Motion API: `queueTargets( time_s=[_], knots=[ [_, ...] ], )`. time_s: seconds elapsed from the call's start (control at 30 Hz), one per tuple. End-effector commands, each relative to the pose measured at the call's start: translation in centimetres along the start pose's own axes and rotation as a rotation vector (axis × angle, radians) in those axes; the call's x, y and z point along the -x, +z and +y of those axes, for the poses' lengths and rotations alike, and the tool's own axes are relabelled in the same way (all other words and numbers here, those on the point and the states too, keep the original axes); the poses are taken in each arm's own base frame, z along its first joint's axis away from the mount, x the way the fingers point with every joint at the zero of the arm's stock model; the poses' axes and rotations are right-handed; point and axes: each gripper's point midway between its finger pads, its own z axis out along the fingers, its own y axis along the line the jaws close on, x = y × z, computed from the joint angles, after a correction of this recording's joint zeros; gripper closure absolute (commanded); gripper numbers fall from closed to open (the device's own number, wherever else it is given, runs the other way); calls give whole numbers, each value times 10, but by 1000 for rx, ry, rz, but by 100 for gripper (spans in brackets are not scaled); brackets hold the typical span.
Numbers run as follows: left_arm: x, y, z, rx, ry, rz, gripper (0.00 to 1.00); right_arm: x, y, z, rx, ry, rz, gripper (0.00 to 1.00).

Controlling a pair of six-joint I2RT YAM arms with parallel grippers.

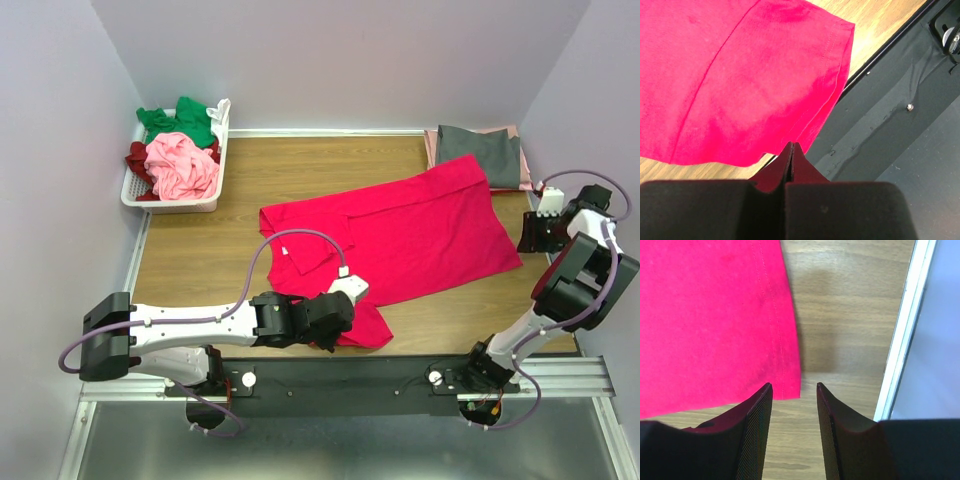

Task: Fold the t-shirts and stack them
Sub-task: Fold the tshirt

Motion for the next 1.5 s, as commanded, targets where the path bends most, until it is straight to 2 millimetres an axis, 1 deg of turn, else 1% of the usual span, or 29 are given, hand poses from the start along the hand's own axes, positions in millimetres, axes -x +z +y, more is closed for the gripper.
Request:
queueTargets(
  time_s=[0.0, 0.17, 0.3, 0.77, 0.9, 0.93, 1.1, 1.13, 1.27, 1.47],
  knots=[
    [13, -8, -7, -26, -10, -34, 100, -3, 8, 7, 70, 39, 15, 52],
    [13, -9, -6, -27, -12, -35, 100, -21, 19, 12, 97, 51, 70, 53],
    [13, -9, -7, -30, -13, -37, 100, -33, 23, 13, 94, 46, 107, 53],
    [11, -10, -5, -34, -18, -43, 100, -49, 29, 8, 69, 49, 169, 56],
    [11, -11, -5, -36, -16, -45, 100, -54, 32, 11, 80, 58, 181, 64],
    [11, -11, -5, -35, -15, -44, 100, -55, 33, 12, 83, 58, 182, 69],
    [13, -12, -3, -28, -13, -49, 100, -53, 32, 14, 92, 61, 171, 83],
    [13, -12, -3, -24, -13, -52, 100, -52, 31, 14, 90, 61, 169, 89],
    [16, -13, 0, -13, -21, -68, 100, -40, 24, 11, 78, 54, 132, 97],
    [29, -16, 7, -10, -45, -118, 100, -21, 12, 12, 74, 47, 65, 100]
  ],
)
